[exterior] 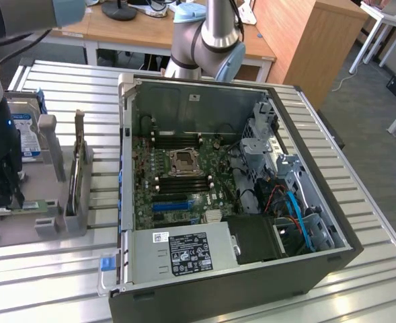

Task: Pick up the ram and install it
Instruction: 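Pick up the ram and move it above insertion slot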

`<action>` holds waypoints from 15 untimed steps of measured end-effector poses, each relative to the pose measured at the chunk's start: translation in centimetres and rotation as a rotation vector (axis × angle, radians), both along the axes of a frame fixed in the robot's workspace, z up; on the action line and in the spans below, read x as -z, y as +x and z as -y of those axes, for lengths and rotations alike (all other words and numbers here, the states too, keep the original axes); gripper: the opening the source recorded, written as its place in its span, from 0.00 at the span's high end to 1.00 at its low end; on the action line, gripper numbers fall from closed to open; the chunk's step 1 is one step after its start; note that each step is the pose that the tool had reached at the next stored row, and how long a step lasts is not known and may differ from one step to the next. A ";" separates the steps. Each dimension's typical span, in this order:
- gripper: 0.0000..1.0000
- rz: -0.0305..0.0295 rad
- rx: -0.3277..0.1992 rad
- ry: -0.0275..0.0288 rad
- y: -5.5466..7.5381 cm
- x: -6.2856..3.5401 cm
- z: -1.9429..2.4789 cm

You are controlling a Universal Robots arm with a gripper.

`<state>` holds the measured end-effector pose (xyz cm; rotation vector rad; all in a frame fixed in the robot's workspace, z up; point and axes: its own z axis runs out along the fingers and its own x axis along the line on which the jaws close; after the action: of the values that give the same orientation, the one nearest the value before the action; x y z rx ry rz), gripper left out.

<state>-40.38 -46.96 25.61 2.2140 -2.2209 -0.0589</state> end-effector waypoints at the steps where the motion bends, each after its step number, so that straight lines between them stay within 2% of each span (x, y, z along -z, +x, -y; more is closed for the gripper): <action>1: 0.88 0.0000 0.000 0.0000 0.0 -0.32 0.00; 8: 0.88 0.0000 0.000 0.0000 0.1 -2.05 0.00; 15: 0.88 -0.0001 0.000 0.0000 0.2 -3.13 0.00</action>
<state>-40.20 -46.96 28.73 2.2139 -2.2209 -0.0590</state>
